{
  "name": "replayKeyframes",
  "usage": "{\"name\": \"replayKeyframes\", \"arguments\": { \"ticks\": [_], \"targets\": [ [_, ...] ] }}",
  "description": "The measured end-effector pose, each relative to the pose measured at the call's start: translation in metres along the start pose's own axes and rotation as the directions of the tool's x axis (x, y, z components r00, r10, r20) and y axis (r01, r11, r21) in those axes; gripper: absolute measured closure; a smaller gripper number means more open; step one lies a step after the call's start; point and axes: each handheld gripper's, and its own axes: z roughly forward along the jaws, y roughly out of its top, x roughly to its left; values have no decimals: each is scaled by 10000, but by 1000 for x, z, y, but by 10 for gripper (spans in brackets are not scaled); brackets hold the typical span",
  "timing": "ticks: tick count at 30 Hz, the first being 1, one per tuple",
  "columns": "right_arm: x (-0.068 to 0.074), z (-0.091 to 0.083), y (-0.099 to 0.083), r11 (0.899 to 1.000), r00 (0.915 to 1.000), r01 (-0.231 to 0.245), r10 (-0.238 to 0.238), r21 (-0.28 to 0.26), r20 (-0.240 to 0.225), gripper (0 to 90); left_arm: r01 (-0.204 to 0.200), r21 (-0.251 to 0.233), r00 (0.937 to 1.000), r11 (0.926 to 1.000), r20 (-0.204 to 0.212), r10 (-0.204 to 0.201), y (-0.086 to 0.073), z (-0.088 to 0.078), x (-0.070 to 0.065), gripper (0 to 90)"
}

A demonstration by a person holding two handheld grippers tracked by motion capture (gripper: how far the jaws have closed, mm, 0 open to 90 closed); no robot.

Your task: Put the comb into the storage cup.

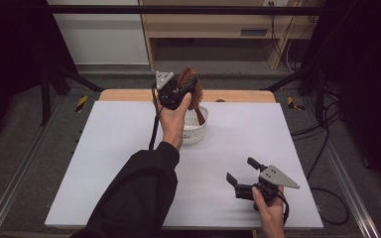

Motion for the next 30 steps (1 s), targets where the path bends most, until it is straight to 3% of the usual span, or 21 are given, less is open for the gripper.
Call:
{"name": "replayKeyframes", "arguments": {
  "ticks": [8,30],
  "targets": [
    [0,0,0,10000,10000,-37,37,-16,-10,29,-129,-37,9999,9999,34,129,-7,1,-3,494],
    [-1,0,0,9999,9999,-117,117,-44,-49,28,-185,173,9998,9997,-51,186,-20,4,2,493]
  ]
}}
